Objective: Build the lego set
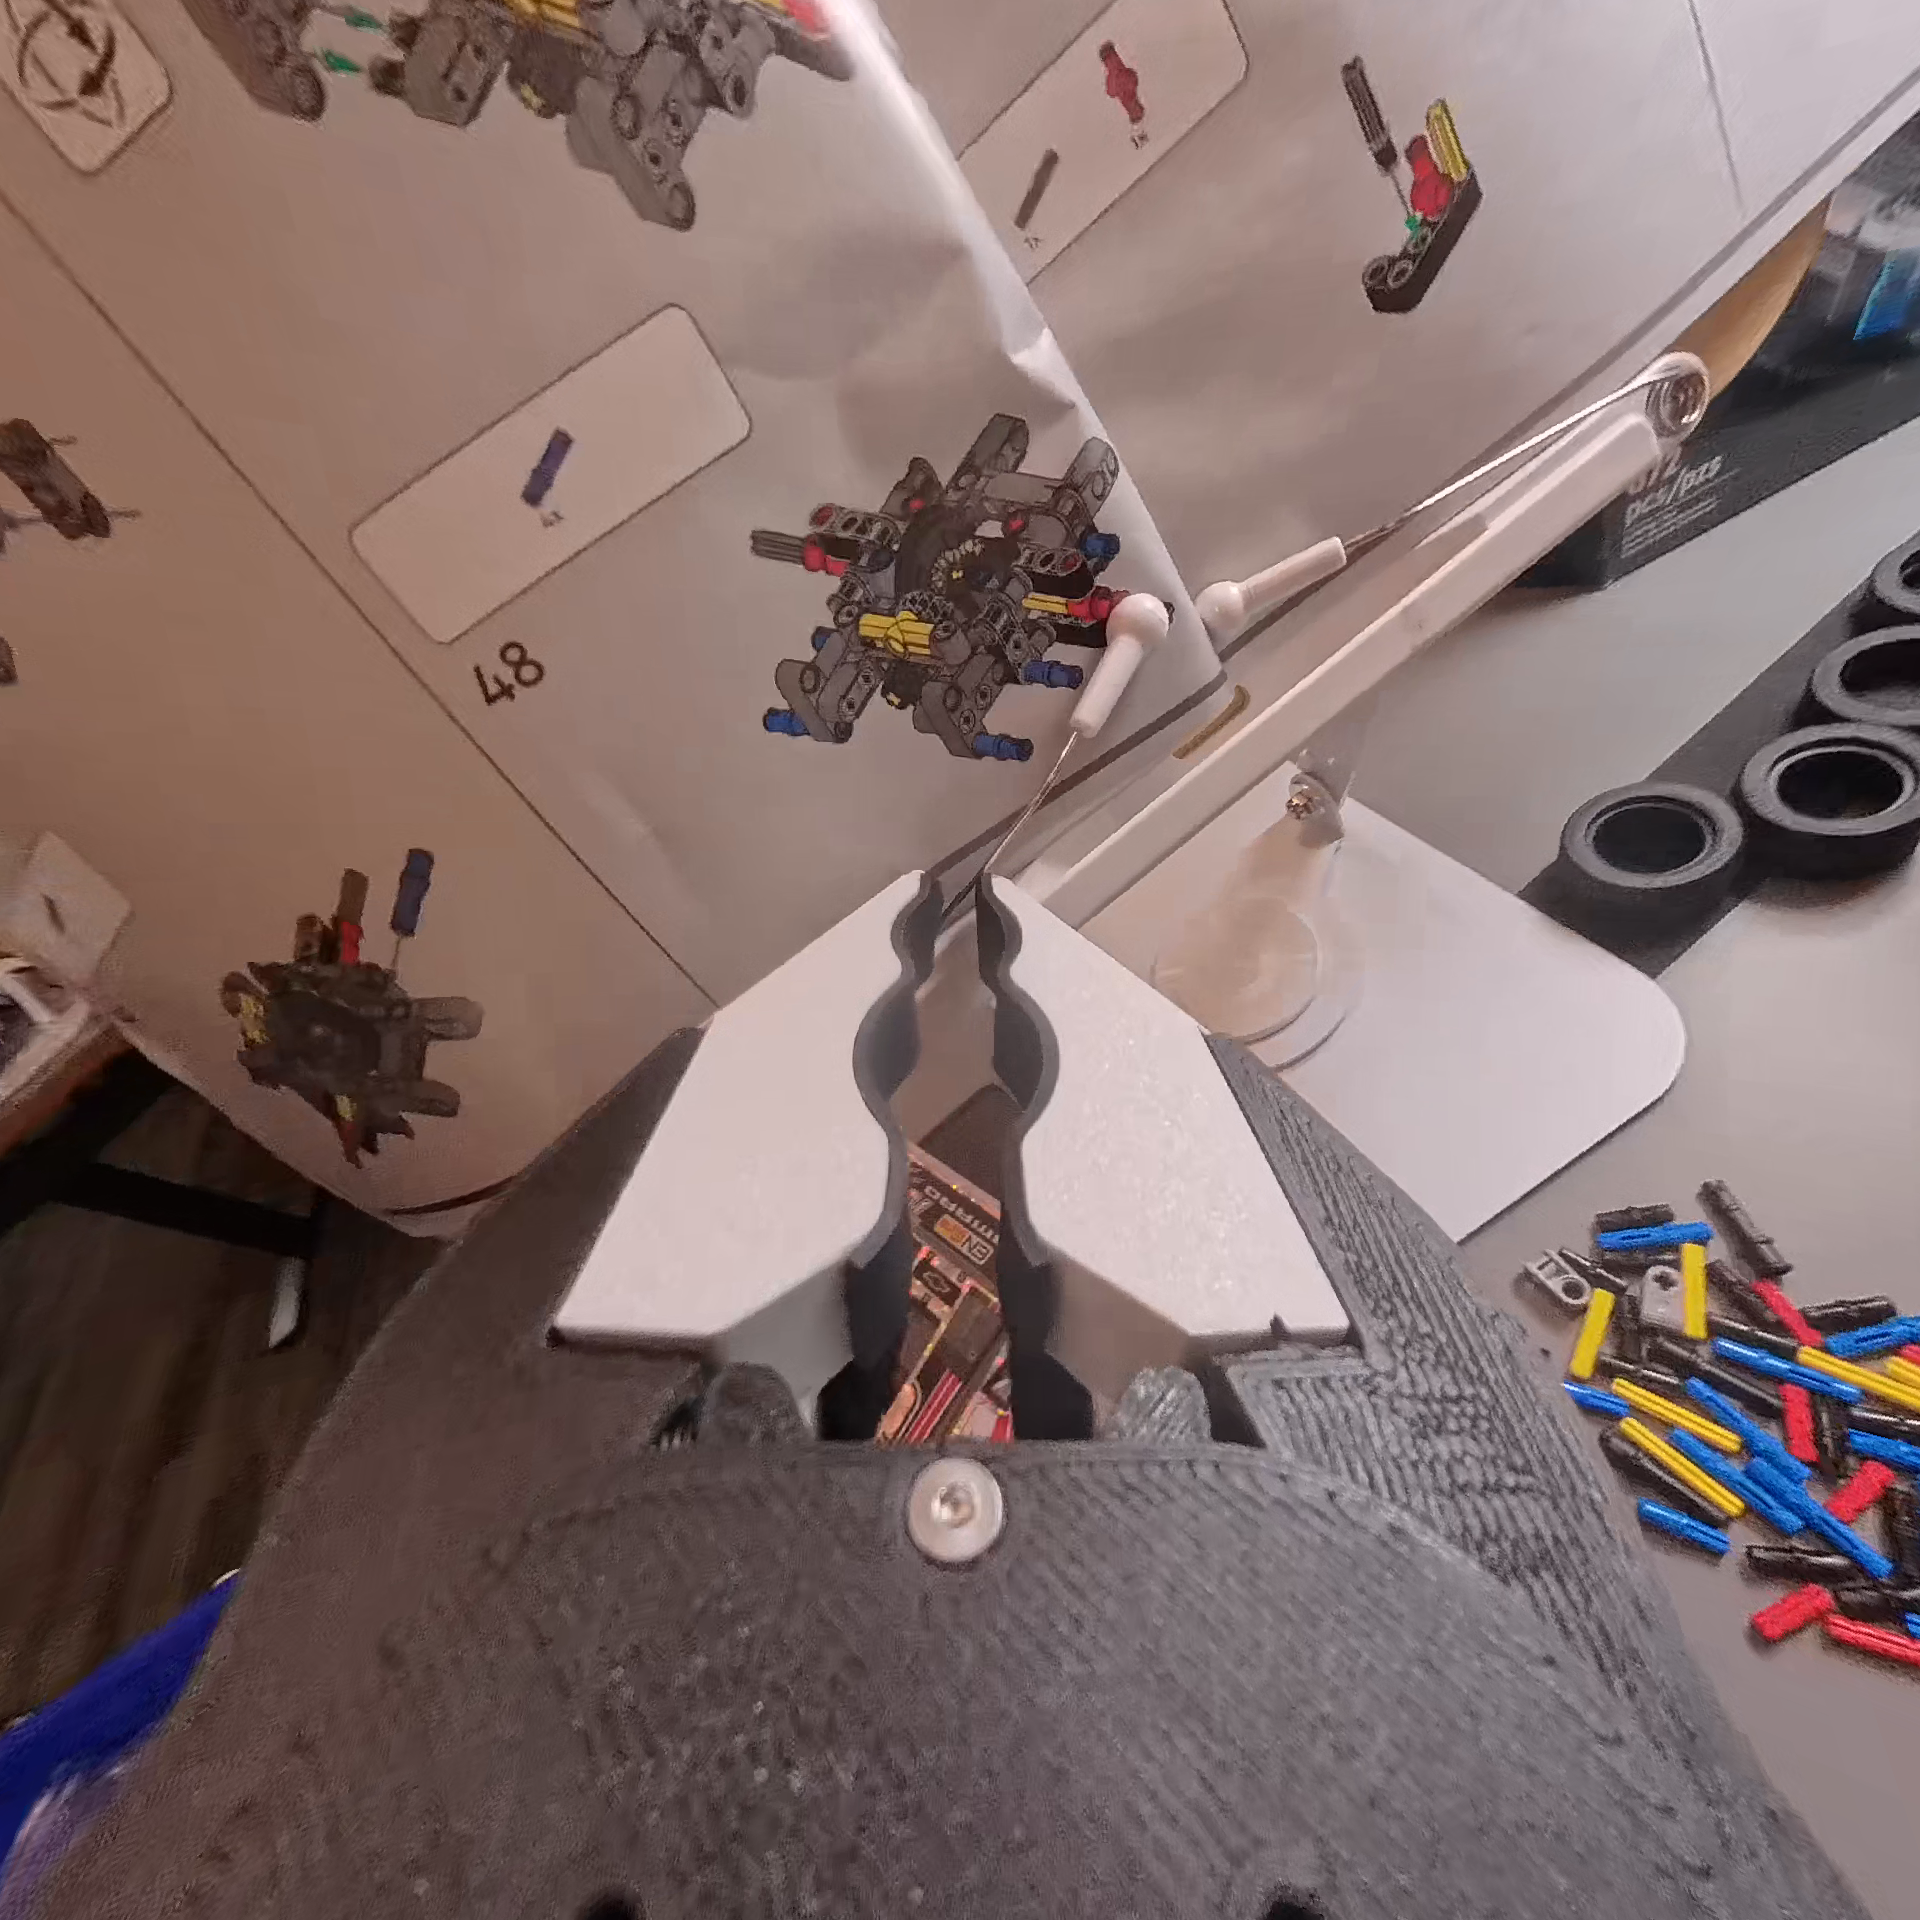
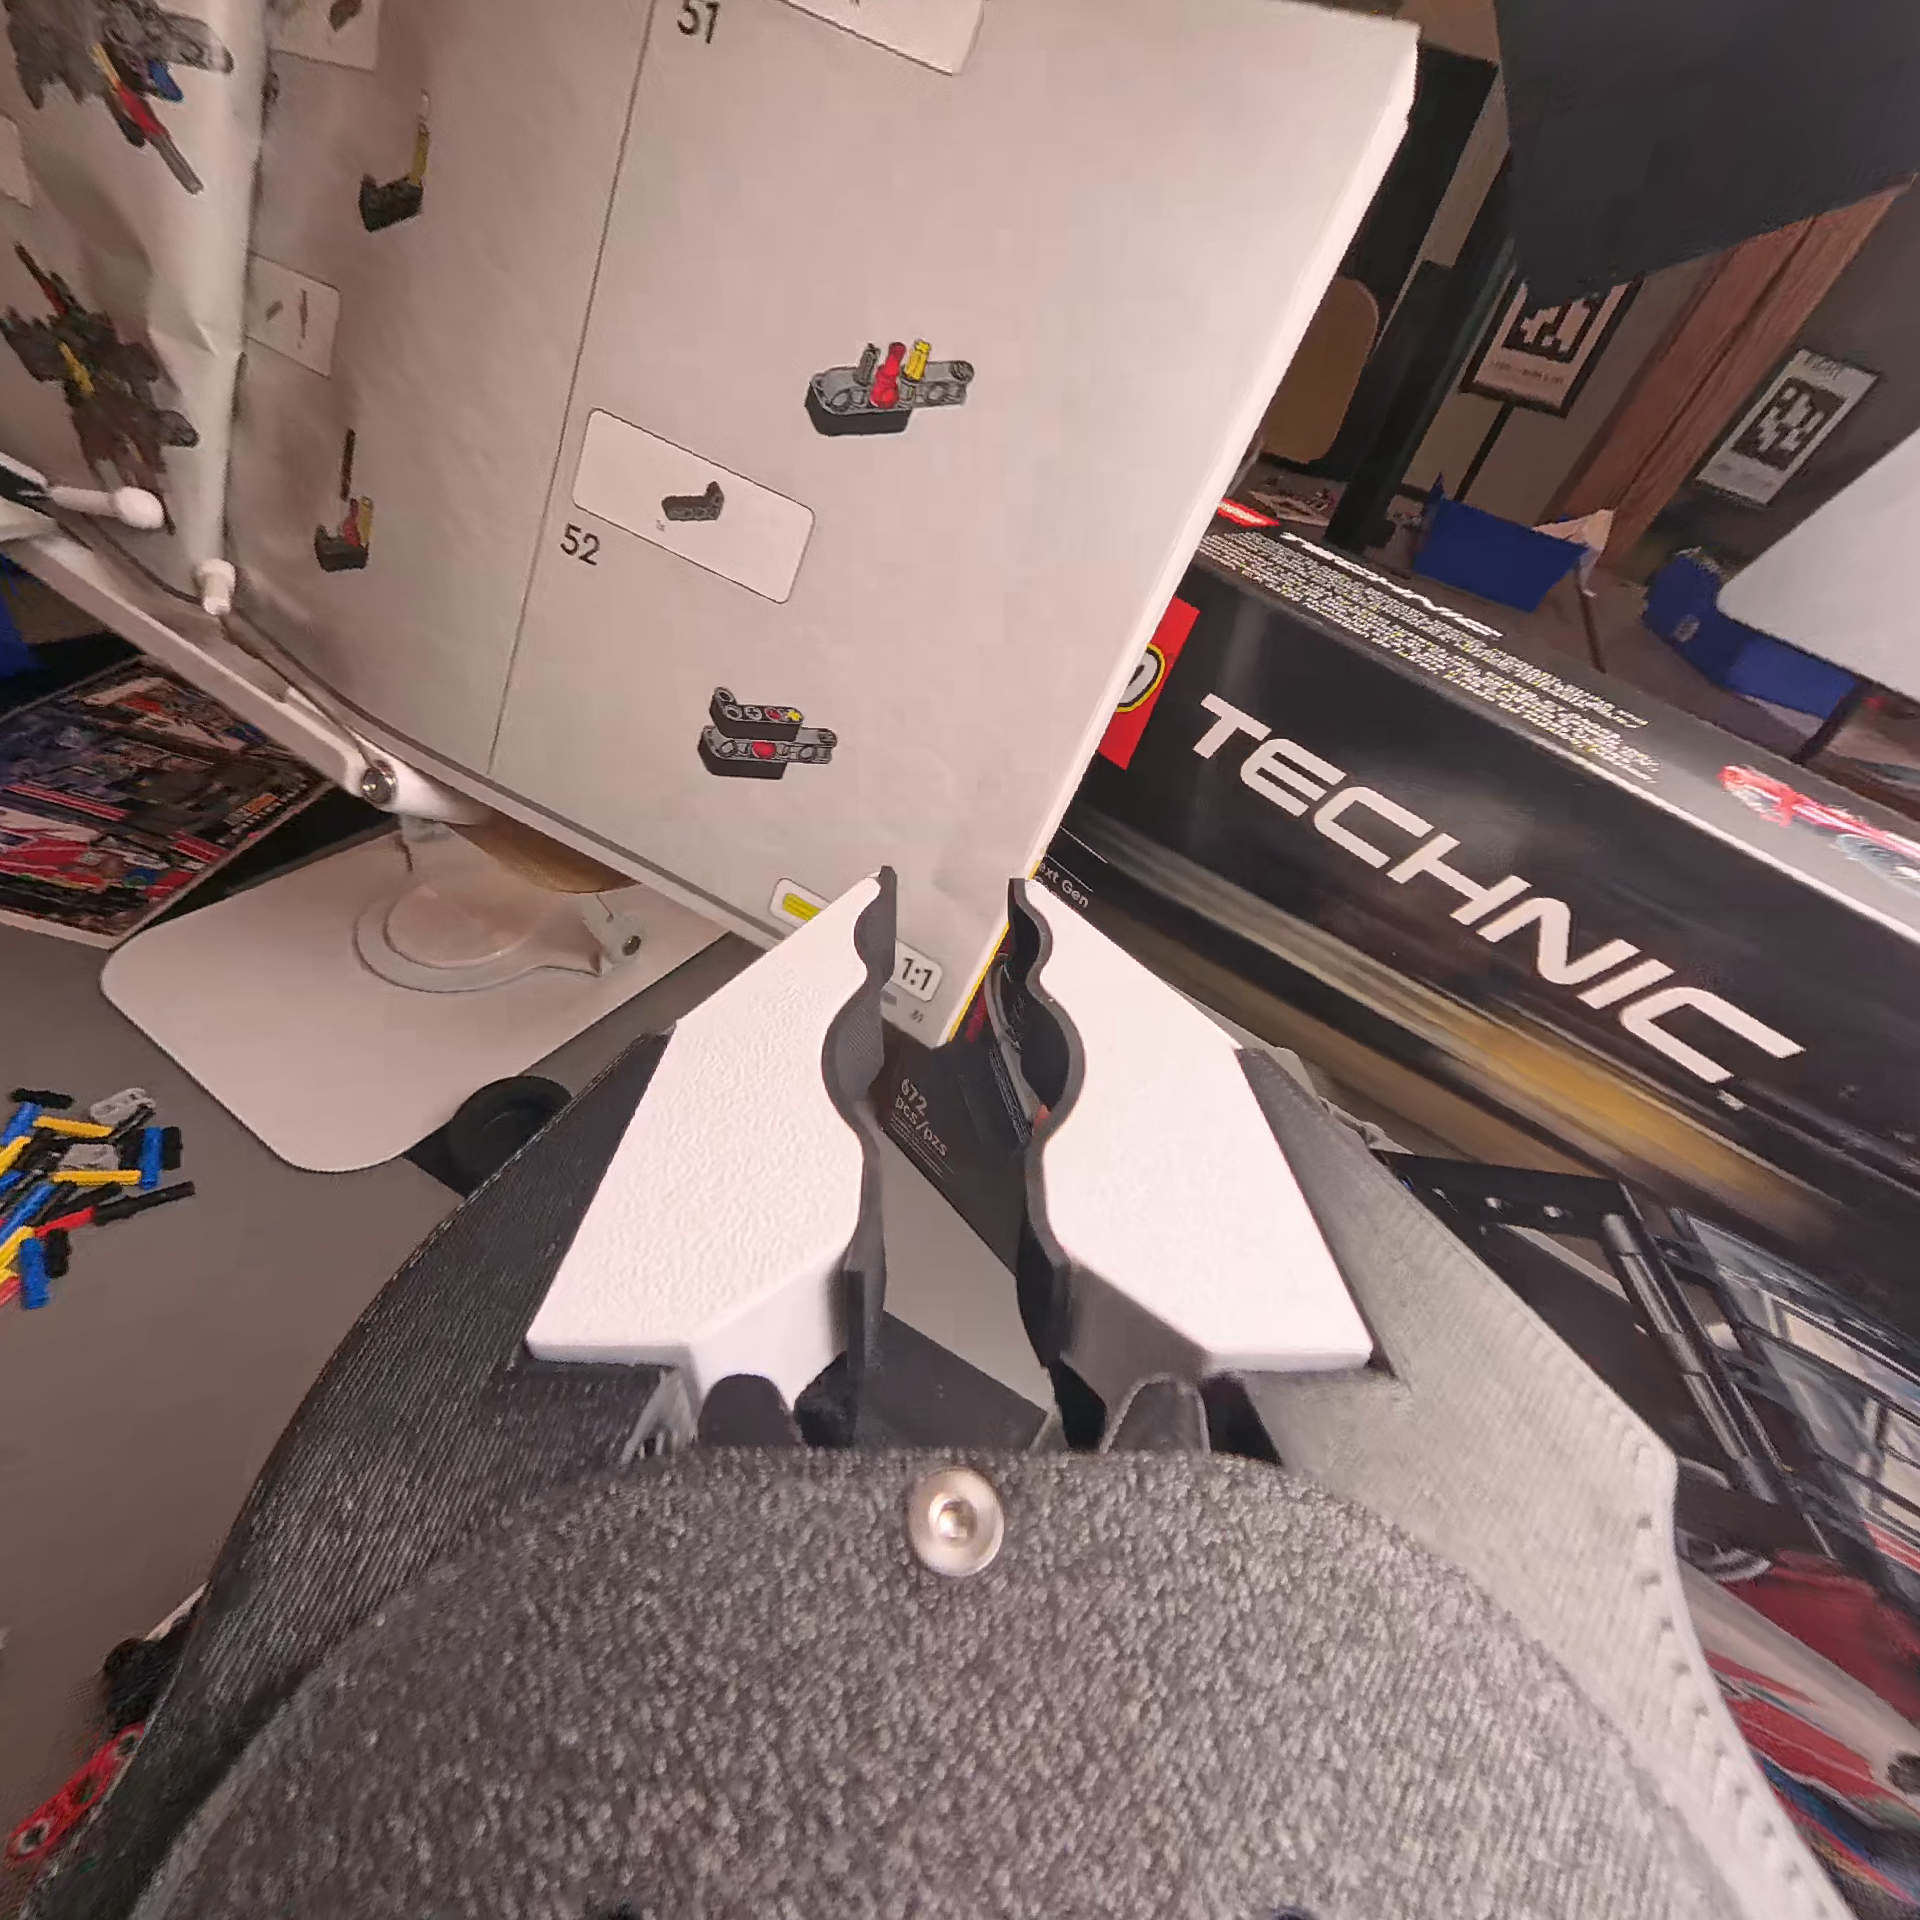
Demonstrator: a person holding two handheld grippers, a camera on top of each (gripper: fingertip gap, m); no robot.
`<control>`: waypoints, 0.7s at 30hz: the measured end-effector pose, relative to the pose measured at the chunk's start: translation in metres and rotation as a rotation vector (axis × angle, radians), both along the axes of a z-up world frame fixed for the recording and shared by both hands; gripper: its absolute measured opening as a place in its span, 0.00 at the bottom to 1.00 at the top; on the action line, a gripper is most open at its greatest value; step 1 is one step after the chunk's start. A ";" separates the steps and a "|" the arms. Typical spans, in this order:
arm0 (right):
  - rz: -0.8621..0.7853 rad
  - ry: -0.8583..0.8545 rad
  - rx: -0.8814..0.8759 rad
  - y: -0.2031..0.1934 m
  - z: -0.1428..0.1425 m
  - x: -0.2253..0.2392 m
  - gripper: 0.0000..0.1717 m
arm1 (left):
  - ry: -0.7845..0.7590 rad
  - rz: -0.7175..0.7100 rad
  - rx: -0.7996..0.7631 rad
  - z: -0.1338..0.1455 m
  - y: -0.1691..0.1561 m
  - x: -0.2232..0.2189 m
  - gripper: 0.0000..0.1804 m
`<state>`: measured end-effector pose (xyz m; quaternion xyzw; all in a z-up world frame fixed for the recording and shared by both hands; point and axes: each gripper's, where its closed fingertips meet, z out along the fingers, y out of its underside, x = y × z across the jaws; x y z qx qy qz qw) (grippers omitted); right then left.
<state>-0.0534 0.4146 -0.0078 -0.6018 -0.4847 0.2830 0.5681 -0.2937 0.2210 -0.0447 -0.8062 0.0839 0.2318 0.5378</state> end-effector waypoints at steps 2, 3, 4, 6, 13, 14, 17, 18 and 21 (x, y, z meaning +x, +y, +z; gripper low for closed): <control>0.005 0.004 0.018 -0.016 0.004 0.004 0.14 | -0.010 -0.016 0.011 0.000 0.000 0.000 0.04; 0.024 0.010 0.020 -0.029 0.006 0.004 0.14 | 0.003 -0.018 0.012 0.000 0.000 0.000 0.04; 0.049 0.022 0.020 -0.044 0.008 0.004 0.15 | 0.007 -0.018 0.014 0.000 -0.001 0.001 0.04; 0.101 0.075 0.015 -0.079 0.014 0.006 0.16 | -0.024 -0.027 0.033 0.002 -0.005 0.004 0.05; 0.267 0.174 -0.066 -0.209 0.003 0.041 0.16 | -0.161 -0.002 0.303 0.028 -0.052 -0.017 0.08; 0.288 0.169 -0.089 -0.226 -0.004 0.047 0.15 | -0.195 0.020 0.343 0.031 -0.060 -0.028 0.09; 0.316 0.134 -0.131 -0.266 -0.025 0.066 0.15 | -0.322 0.063 0.437 0.038 -0.075 -0.067 0.15; 0.321 0.121 -0.137 -0.276 -0.032 0.072 0.15 | -0.372 0.053 0.462 0.042 -0.077 -0.080 0.19; 0.317 0.110 -0.145 -0.294 -0.041 0.093 0.14 | -0.550 -0.008 0.452 0.049 -0.069 -0.123 0.37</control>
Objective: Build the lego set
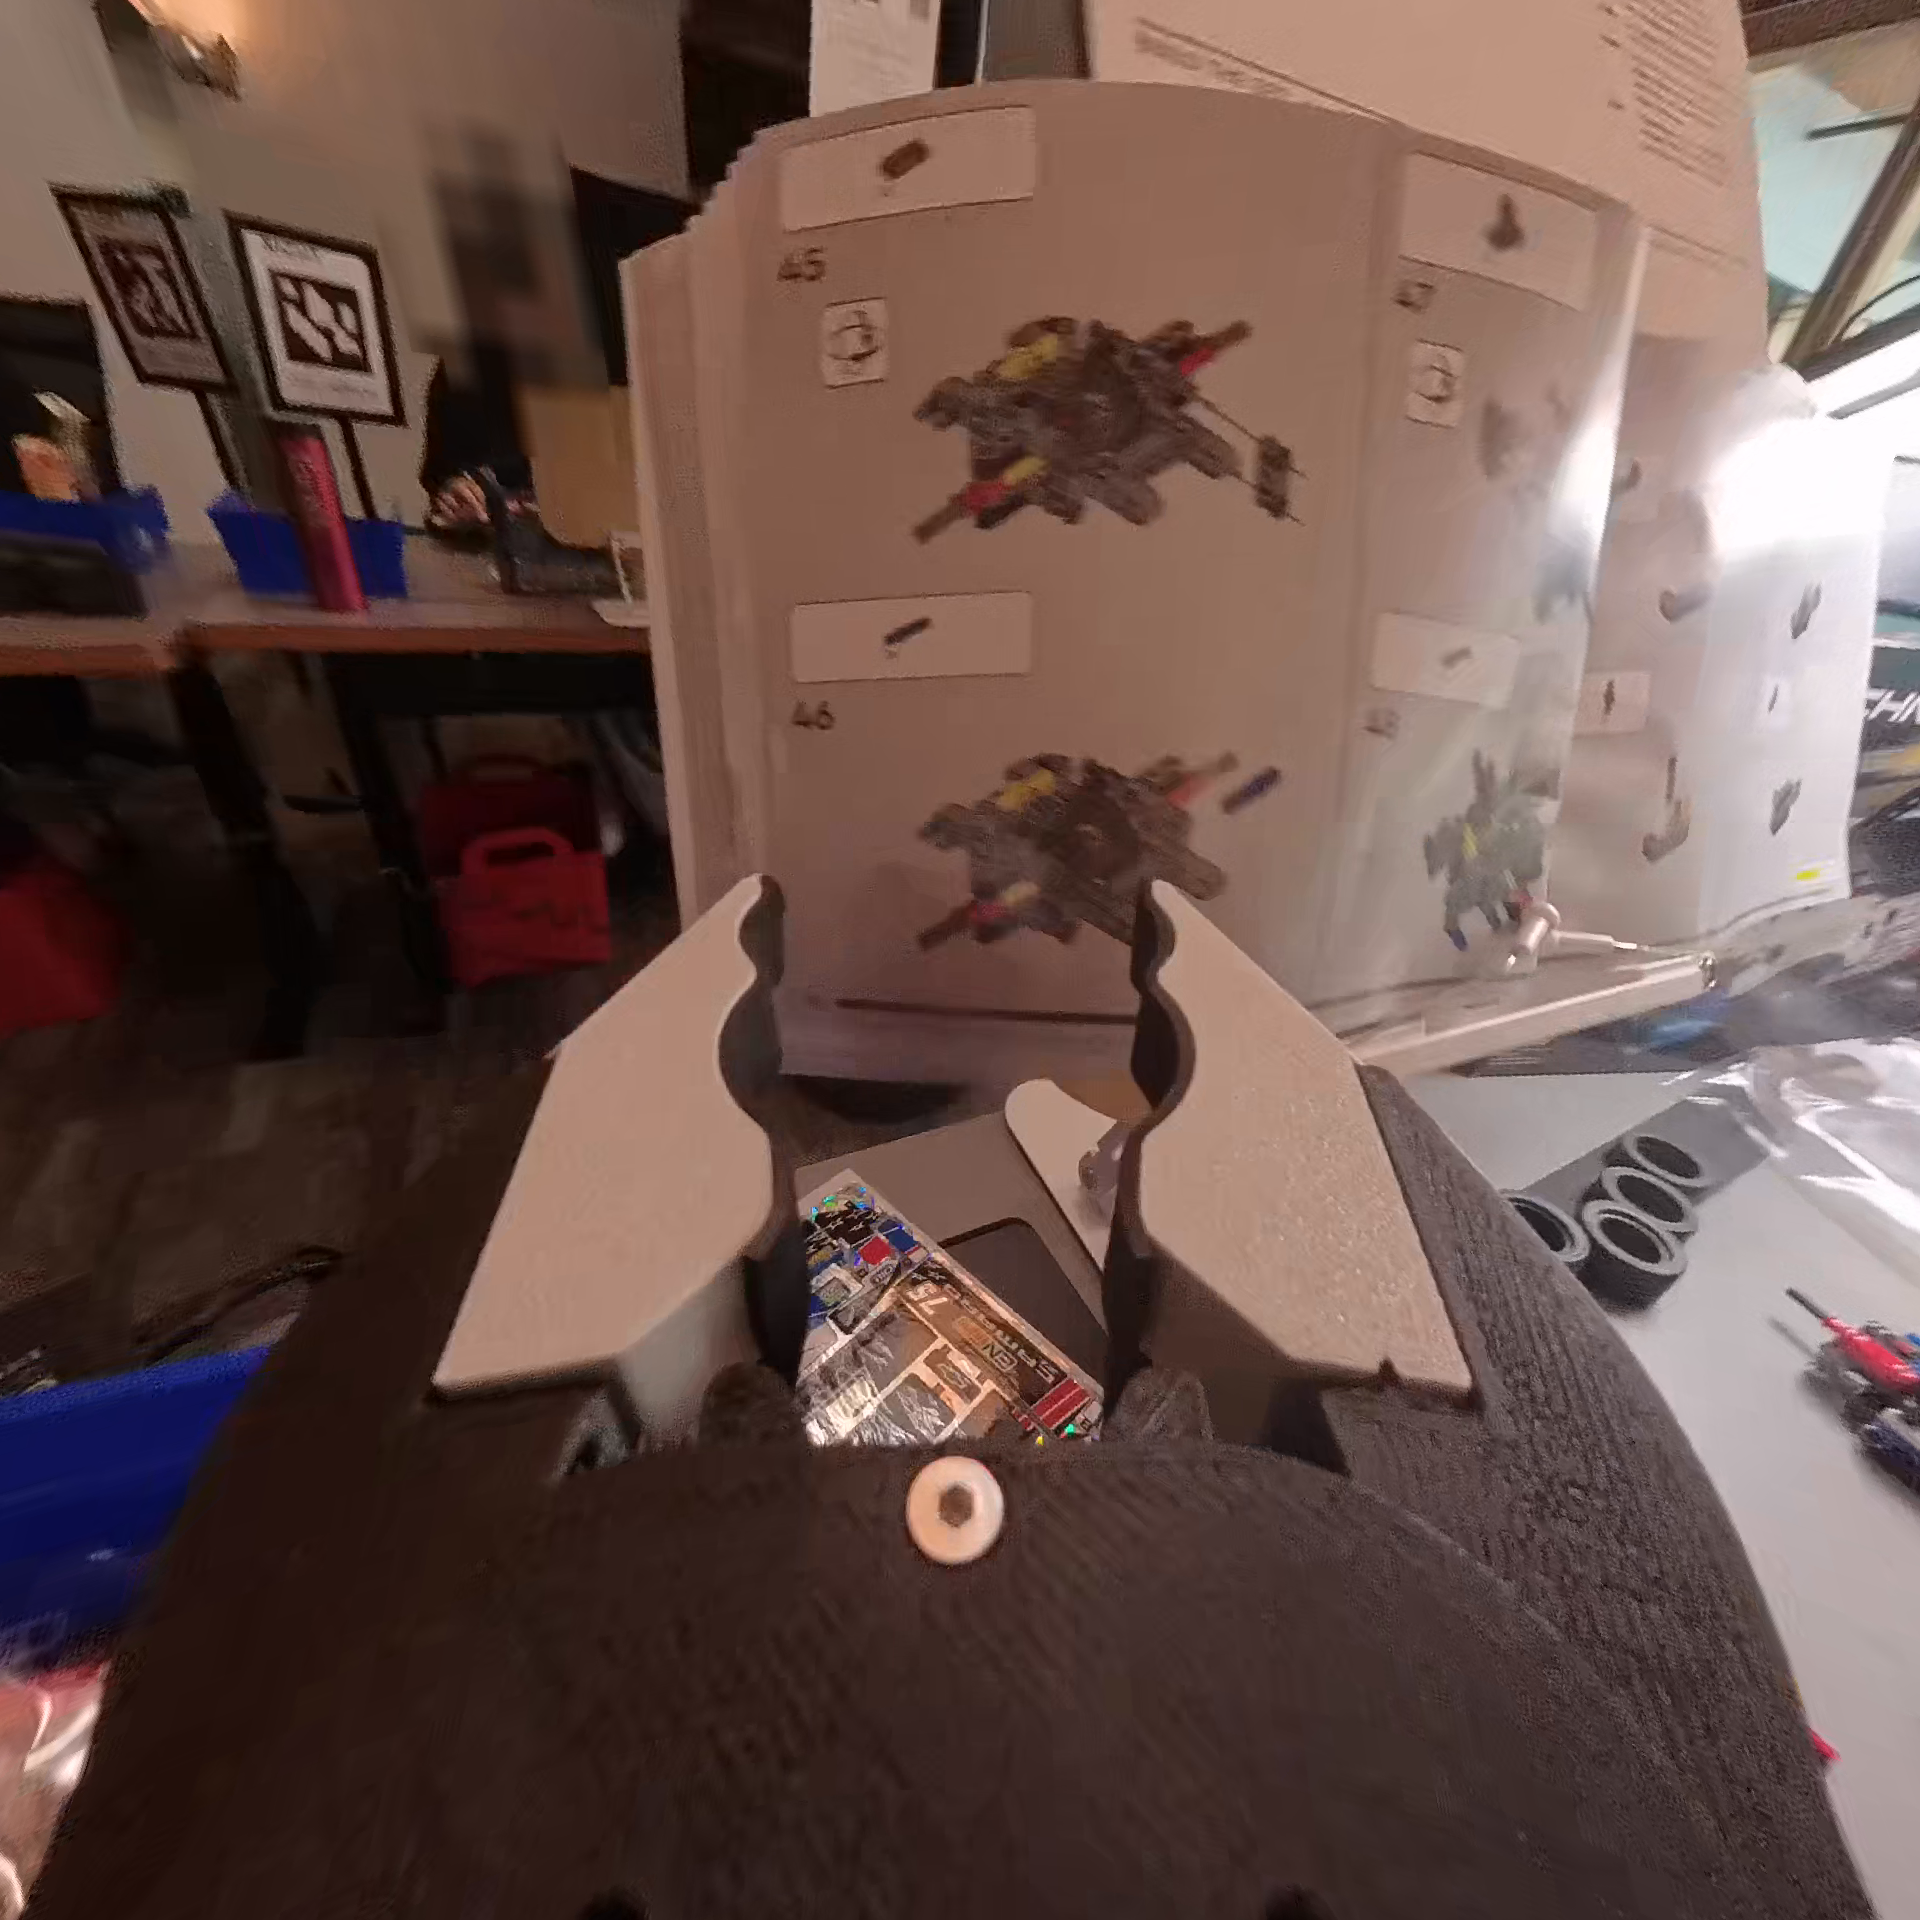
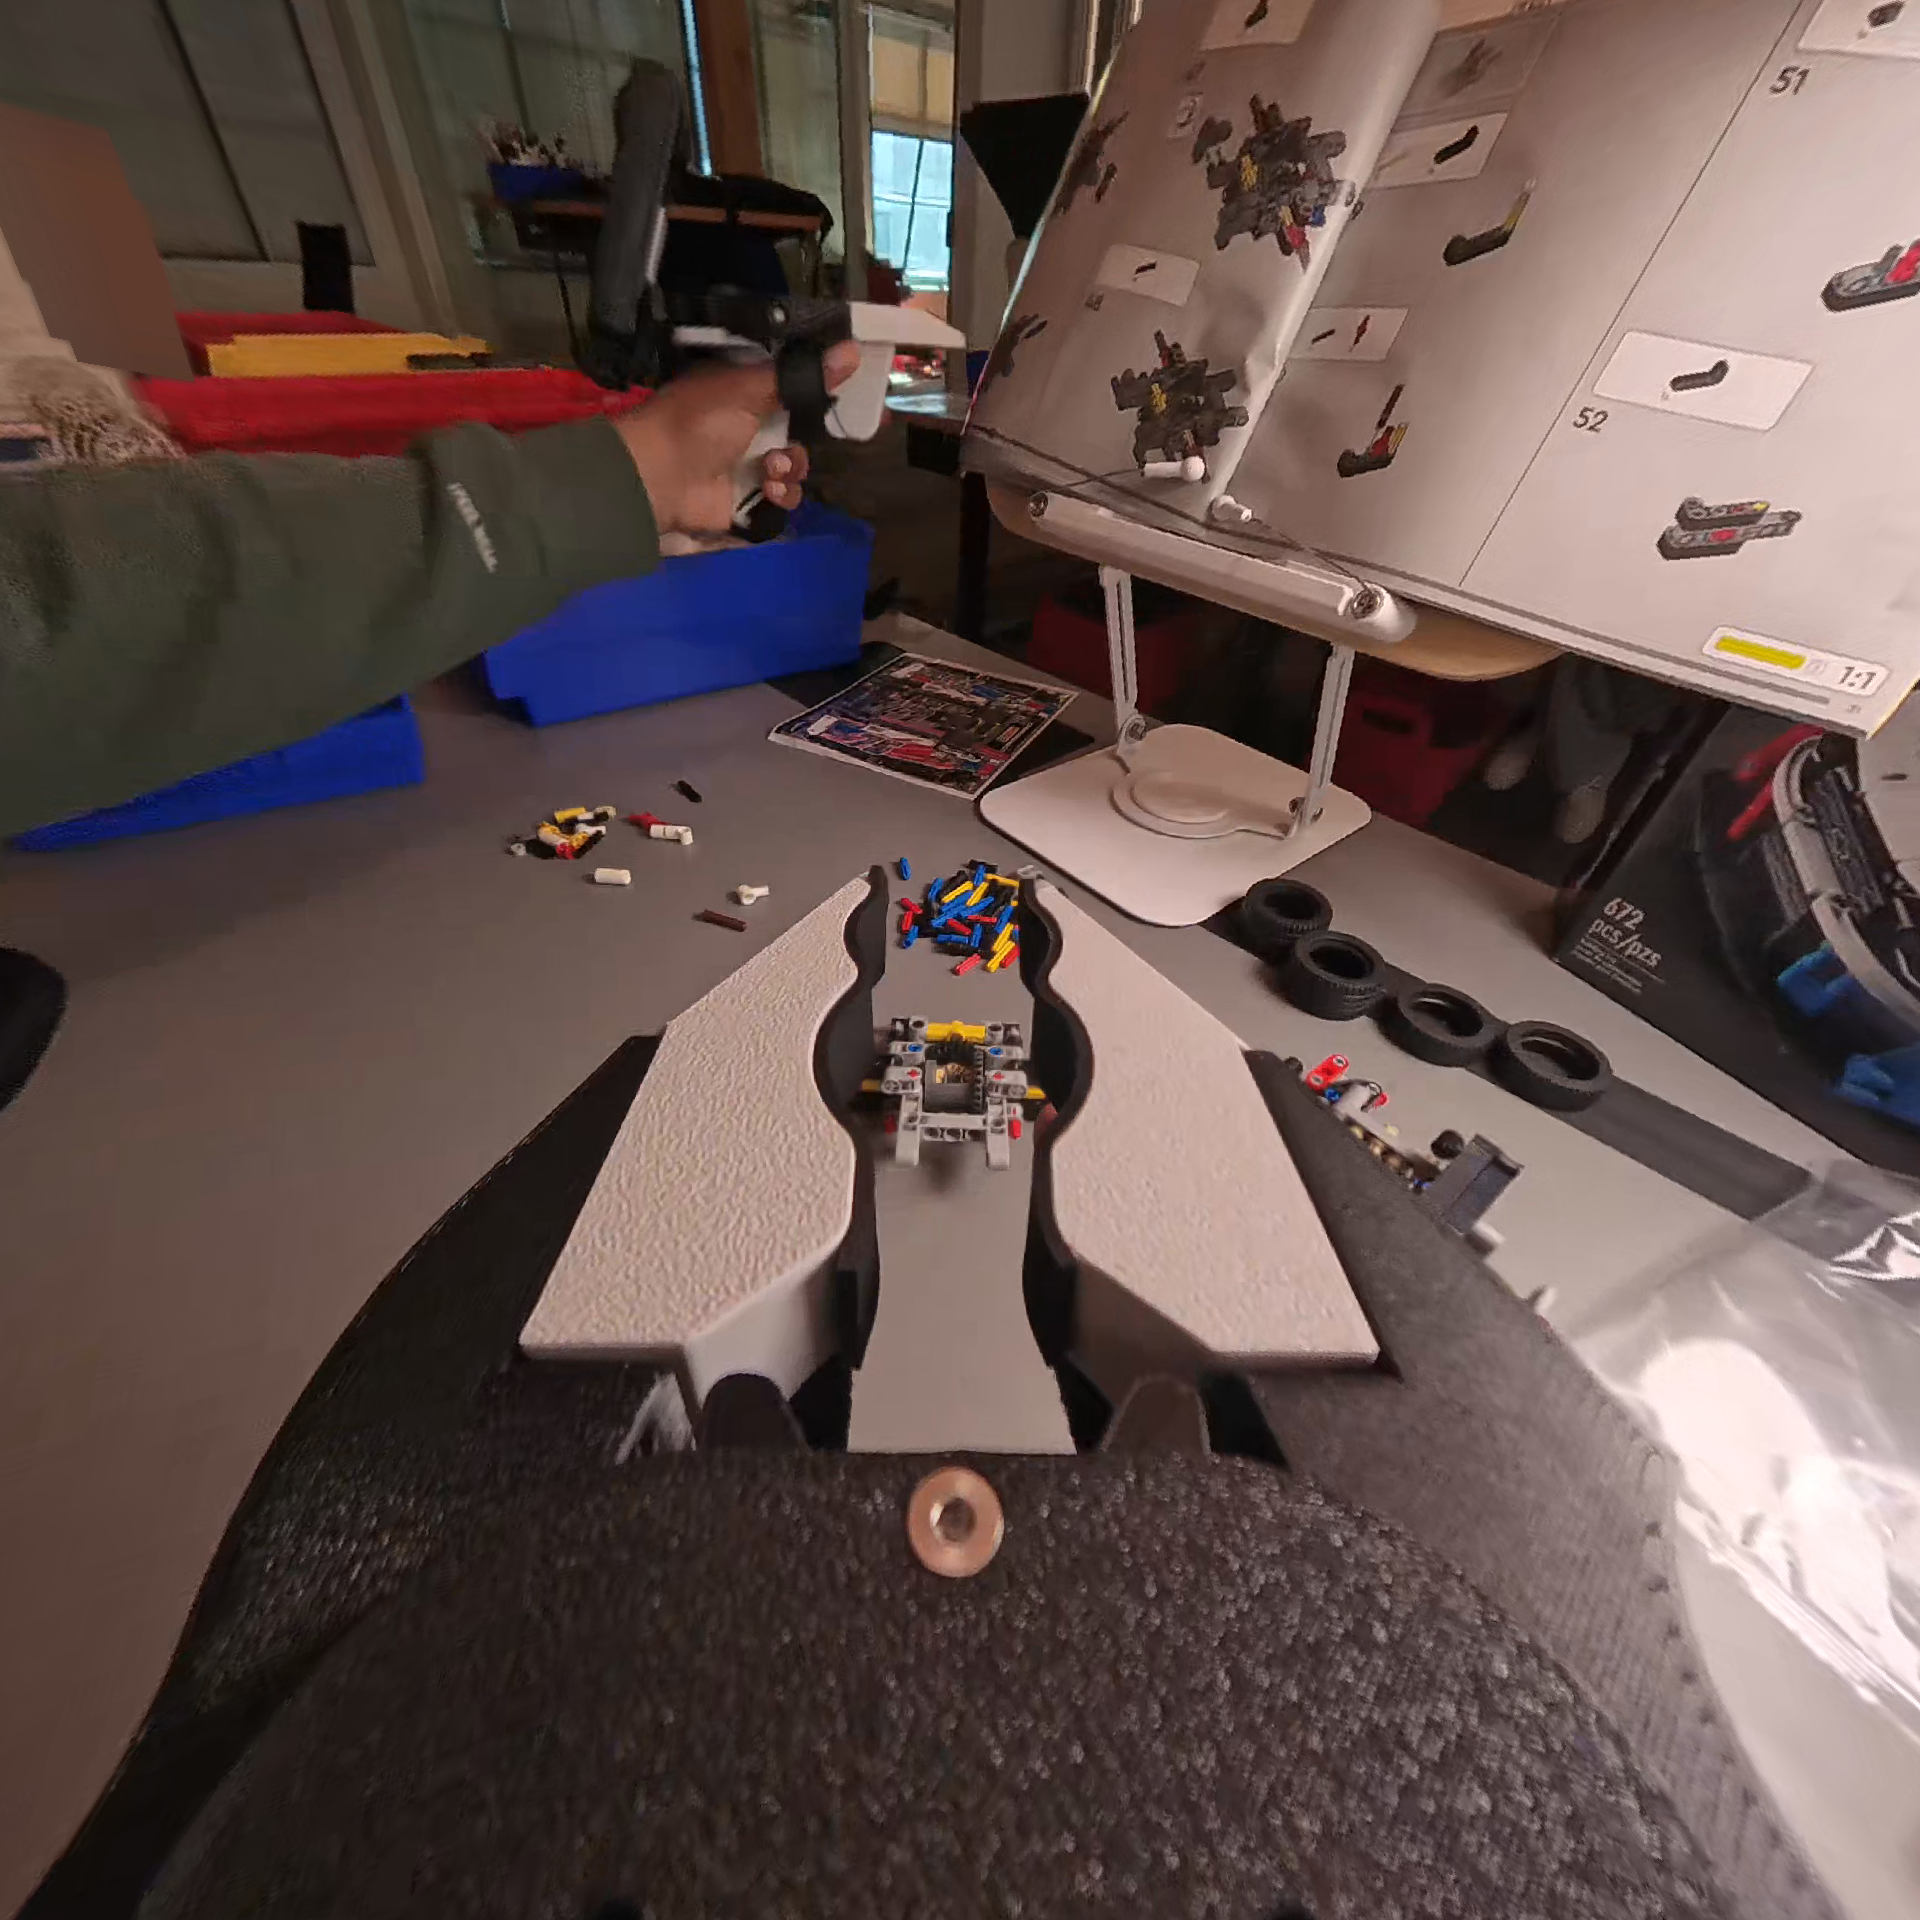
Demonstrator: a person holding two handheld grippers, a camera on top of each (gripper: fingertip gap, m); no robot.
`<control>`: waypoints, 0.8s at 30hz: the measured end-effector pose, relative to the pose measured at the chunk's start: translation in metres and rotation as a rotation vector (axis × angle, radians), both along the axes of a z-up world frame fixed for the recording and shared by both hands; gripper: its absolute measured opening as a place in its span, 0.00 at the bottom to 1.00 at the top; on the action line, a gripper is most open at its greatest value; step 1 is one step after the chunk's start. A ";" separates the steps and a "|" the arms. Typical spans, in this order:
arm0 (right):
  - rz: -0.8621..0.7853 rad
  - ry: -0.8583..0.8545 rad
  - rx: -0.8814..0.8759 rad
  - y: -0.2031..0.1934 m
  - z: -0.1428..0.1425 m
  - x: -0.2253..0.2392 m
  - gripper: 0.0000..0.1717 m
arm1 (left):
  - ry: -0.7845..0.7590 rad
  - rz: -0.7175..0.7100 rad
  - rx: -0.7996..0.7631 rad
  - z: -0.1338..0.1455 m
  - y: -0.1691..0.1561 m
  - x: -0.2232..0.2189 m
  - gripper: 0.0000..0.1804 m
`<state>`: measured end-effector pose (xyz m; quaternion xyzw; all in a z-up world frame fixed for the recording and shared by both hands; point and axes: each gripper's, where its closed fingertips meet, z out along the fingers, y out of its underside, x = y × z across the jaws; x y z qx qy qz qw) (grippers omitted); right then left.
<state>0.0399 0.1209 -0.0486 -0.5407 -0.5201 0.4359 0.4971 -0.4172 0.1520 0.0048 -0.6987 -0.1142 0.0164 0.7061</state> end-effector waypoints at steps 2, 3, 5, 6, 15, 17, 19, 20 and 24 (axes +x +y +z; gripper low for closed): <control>-0.002 0.012 -0.025 -0.004 -0.003 0.012 0.12 | -0.135 -0.123 0.028 0.008 0.008 -0.022 0.44; -0.008 0.022 -0.039 -0.005 -0.004 0.018 0.11 | -0.200 -0.203 0.053 0.014 0.013 -0.028 0.43; -0.030 0.066 -0.058 -0.002 -0.005 0.026 0.09 | -0.262 -0.298 0.058 0.018 0.021 -0.041 0.46; -0.035 0.092 -0.071 -0.001 -0.005 0.028 0.09 | -0.269 -0.324 0.049 0.019 0.025 -0.048 0.47; 0.029 0.252 -0.237 0.003 -0.011 0.006 0.08 | -0.237 -0.555 -0.073 -0.005 0.046 -0.022 0.34; 0.041 0.231 -0.219 0.000 -0.015 0.004 0.07 | -0.209 -0.553 -0.056 -0.002 0.037 -0.021 0.22; 0.035 0.219 -0.207 0.000 -0.019 0.006 0.07 | -0.160 -0.549 -0.067 -0.001 0.028 -0.012 0.12; 0.033 0.223 -0.217 0.001 -0.021 0.007 0.07 | -0.118 -0.527 -0.074 0.000 0.024 -0.008 0.08; 0.033 0.242 -0.273 0.003 -0.023 0.009 0.07 | -0.014 -0.444 -0.116 -0.003 0.016 -0.001 0.00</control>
